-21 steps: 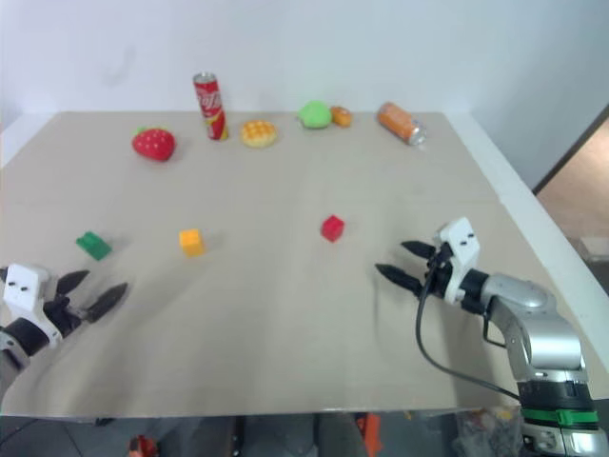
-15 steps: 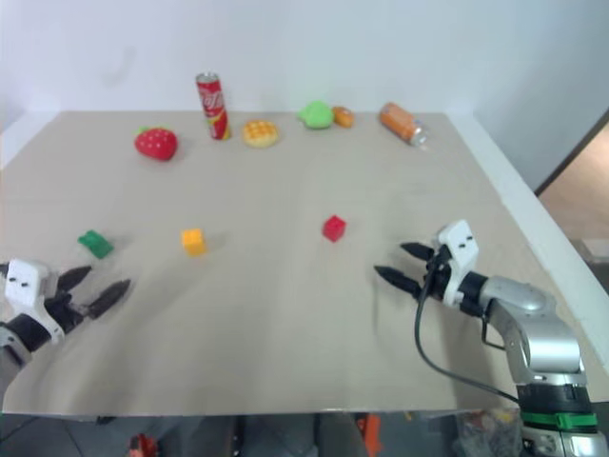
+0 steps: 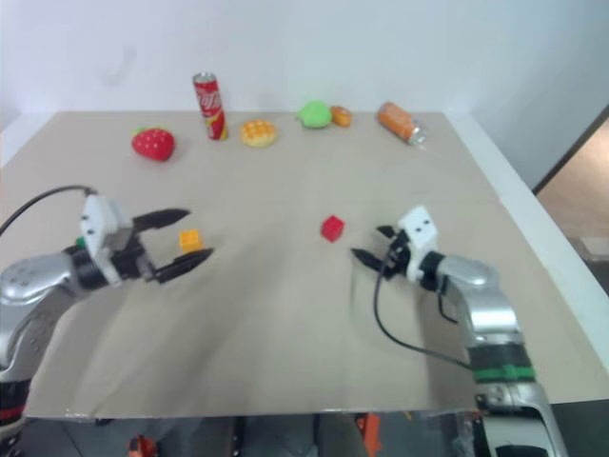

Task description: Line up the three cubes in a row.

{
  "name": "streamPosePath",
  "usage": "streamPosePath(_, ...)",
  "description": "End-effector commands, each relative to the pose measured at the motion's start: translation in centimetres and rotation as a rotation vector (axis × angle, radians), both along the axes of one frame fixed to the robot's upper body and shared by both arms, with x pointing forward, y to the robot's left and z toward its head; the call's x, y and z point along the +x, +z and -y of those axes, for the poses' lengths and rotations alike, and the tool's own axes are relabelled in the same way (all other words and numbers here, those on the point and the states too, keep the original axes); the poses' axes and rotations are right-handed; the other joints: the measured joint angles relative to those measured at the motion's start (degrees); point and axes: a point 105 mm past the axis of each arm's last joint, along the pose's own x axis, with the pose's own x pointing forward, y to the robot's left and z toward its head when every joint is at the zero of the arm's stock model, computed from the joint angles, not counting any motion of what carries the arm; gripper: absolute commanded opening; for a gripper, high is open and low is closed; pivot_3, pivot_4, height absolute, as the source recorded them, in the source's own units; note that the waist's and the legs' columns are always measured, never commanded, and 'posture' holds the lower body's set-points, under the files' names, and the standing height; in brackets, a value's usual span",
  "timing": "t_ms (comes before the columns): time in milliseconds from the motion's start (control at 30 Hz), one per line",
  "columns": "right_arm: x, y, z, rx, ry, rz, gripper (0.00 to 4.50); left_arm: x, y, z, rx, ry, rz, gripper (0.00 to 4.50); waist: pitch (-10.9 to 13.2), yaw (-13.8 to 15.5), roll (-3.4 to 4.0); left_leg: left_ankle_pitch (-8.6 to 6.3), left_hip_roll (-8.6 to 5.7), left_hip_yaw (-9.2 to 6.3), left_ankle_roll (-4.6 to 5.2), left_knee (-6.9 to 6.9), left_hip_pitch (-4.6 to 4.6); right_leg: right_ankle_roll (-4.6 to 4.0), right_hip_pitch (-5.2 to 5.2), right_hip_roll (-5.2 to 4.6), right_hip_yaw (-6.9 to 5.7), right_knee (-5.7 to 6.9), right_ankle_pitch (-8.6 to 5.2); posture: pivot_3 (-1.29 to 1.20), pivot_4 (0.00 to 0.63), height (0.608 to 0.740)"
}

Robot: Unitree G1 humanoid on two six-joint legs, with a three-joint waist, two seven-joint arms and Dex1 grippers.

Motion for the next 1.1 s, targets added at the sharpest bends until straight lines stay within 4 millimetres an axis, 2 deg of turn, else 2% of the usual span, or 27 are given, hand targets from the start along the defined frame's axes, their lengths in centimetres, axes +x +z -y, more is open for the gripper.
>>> streamPosePath(33, 0.8, 0.9, -0.2, 0.013, 0.0, 0.048, 4.14, 0.1, 0.2, 1.5, 0.006, -0.064, 0.038, 4.44, 0.0, 0.0, 0.0, 0.0, 0.0, 0.0, 0.0, 0.0, 0.0, 0.02, 0.02, 0.0, 0.0, 0.0, -0.01, 0.0, 0.15, 0.74)
streamPosePath(300, 2.6, 0.6, -0.7, 0.032, -0.02, 0.056, 4.14, 0.0, -0.1, 3.4, -0.014, -0.157, 0.042, 4.44, 0.0, -0.1, 0.01, 0.0, 0.0, -0.02, 0.03, 0.01, 0.02, 0.03, 0.02, 0.03, 0.02, 0.01, 0.01, 0.0, 0.15, 0.74)
streamPosePath(433, 2.5, 0.5, -1.9, 0.056, 0.026, 0.05, 4.14, 0.2, 0.1, 3.5, -0.034, -0.162, 0.039, 4.44, 0.0, -0.1, 0.01, 0.01, 0.0, -0.02, 0.03, 0.02, 0.03, 0.05, 0.04, 0.04, 0.02, 0.01, 0.03, 0.0, 0.15, 0.74)
streamPosePath(633, 2.4, 0.2, -3.2, 0.051, 0.056, 0.047, 4.14, 0.6, -0.4, 3.2, -0.047, -0.143, 0.026, 4.44, 0.0, -0.2, 0.01, 0.01, 0.0, -0.03, 0.04, 0.01, 0.03, 0.06, 0.04, 0.04, 0.02, 0.01, 0.03, 0.0, 0.15, 0.74)
streamPosePath(767, 3.3, 0.5, -3.3, 0.063, 0.026, 0.06, 4.14, 0.8, -0.8, 2.8, -0.055, -0.116, 0.017, 4.44, 0.0, -0.3, 0.02, 0.01, 0.0, -0.03, 0.04, 0.02, 0.04, 0.06, 0.05, 0.04, 0.03, 0.01, 0.04, 0.0, 0.15, 0.74)
streamPosePath(1100, 3.9, 0.7, -3.3, 0.083, 0.027, 0.059, 4.14, 0.3, 0.2, 0.8, -0.092, -0.041, 0.015, 4.44, 0.0, -1.0, 0.02, 0.03, 0.0, -0.04, 0.06, 0.0, 0.04, 0.07, 0.05, 0.04, 0.05, 0.02, 0.06, 0.0, 0.15, 0.74)
